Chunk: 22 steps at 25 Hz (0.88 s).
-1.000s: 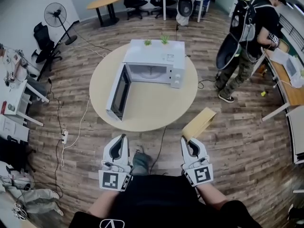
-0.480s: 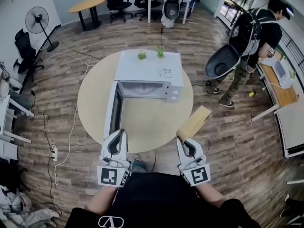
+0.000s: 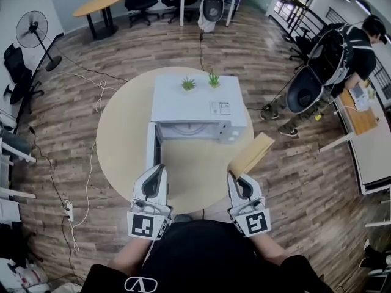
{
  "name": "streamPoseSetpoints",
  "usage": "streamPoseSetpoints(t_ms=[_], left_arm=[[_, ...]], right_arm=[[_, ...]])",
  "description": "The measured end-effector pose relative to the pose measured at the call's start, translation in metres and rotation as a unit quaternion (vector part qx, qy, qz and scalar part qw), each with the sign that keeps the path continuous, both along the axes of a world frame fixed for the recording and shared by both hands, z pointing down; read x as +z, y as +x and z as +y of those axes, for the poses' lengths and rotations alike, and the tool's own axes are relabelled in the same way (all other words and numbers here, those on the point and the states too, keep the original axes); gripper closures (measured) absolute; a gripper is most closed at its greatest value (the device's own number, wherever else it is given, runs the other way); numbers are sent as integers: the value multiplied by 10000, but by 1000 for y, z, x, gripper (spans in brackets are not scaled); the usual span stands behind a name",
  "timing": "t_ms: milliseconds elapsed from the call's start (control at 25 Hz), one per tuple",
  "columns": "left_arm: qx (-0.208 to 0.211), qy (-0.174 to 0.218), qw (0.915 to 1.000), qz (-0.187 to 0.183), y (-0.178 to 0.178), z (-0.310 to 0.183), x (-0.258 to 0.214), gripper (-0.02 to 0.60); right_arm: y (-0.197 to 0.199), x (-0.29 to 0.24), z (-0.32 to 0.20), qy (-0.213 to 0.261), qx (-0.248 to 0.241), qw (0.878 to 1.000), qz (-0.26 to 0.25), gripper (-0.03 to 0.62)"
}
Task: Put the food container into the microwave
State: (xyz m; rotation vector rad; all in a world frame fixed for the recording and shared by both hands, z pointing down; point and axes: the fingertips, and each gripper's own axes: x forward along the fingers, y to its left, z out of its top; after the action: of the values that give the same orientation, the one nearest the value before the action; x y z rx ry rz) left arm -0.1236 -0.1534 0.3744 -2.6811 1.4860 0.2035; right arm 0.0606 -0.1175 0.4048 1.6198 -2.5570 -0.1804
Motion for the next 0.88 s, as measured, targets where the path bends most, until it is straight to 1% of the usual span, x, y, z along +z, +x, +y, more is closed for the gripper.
streamPoseSetpoints(t_ms=[120,240,440,520,600,760,880], left_arm=[[36,-4,10000,13,-6,-21,1,581],[-12,28,10000,14,-6,-36,3,581],[-148,149,9997,-79,6,-52,1,581],[-209,48,9995,-221,15,-57,3,581],[-260,-16,9993,-283,23,-60,3,581],[-359,189,9990,-168,32,-69,-5,581],[-393,144,9990,-126,36,-74,-5,581]], right_arm=[[-12,0,-18,4,-34,9999,98,582],[-17,1,-31,36,-117,9998,172,582],[-9,5,-51,-4,-258,9992,308,582],[-4,4,-61,-23,-327,9989,321,582],[2,4,-69,-47,-431,9985,341,582],[8,5,-83,-131,-578,9973,442,582],[5,6,-92,-108,-689,9963,510,582]])
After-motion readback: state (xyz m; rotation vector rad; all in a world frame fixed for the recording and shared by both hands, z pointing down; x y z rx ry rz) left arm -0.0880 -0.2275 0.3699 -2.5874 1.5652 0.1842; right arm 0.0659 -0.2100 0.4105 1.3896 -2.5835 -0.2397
